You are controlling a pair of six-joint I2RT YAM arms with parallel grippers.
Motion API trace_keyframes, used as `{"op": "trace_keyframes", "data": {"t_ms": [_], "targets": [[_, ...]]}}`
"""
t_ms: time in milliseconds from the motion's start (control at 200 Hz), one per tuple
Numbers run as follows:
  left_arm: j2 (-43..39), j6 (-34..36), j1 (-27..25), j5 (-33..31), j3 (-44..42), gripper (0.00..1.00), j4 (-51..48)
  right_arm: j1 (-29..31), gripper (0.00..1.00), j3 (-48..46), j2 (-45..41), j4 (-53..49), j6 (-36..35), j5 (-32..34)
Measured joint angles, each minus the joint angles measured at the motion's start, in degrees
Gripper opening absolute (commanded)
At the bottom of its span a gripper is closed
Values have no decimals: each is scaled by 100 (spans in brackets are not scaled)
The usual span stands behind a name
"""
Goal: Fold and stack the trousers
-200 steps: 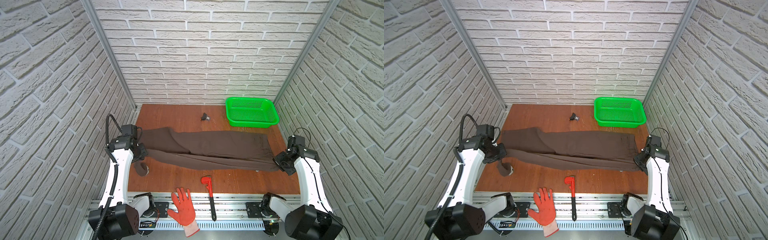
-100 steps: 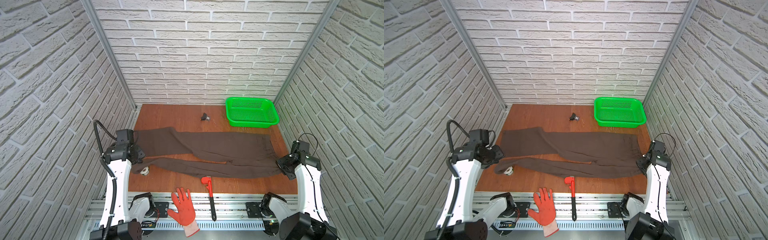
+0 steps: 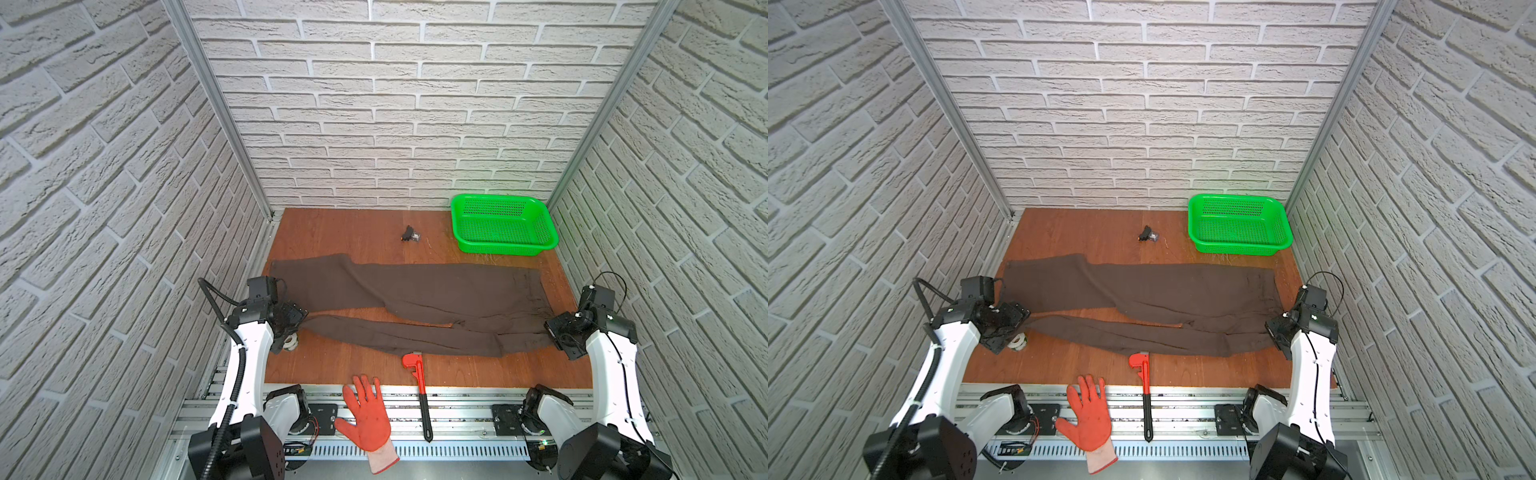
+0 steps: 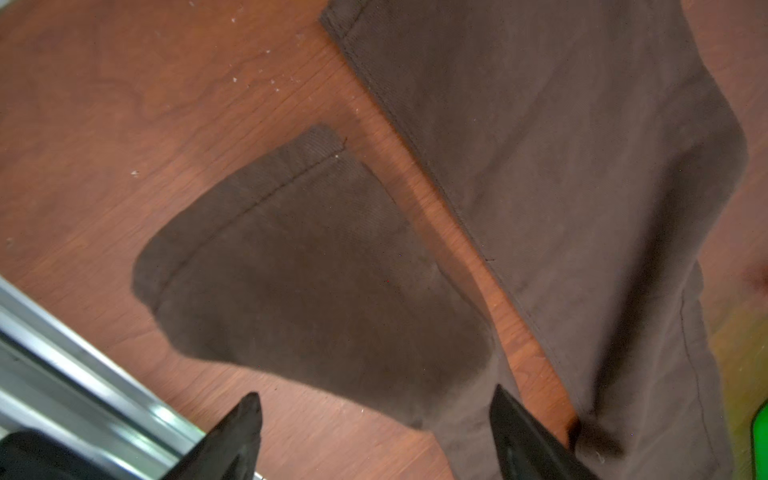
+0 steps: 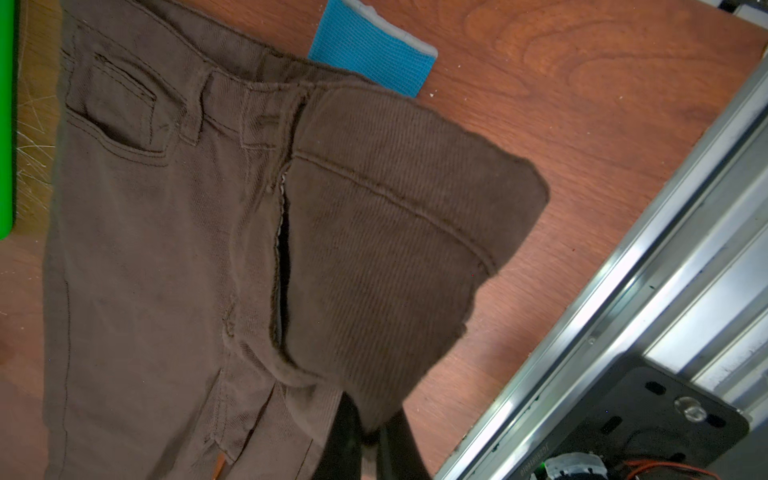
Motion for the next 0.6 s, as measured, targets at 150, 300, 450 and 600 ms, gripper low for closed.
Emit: {"op": "trace_keyframes", "data": {"t_ms": [150, 300, 450, 600], "targets": [[308, -173, 92, 155, -330, 71, 507, 2, 5, -42, 175, 144, 26, -37], [452, -245, 295, 330, -595, 28, 874, 7, 5, -90, 317, 269, 107, -92], [560, -212, 514, 494, -573, 0, 1182, 13, 5, -81, 411, 350, 190, -151], [710, -234, 542, 715, 50, 0, 1386, 50, 5, 205, 599, 289, 372, -339]]}}
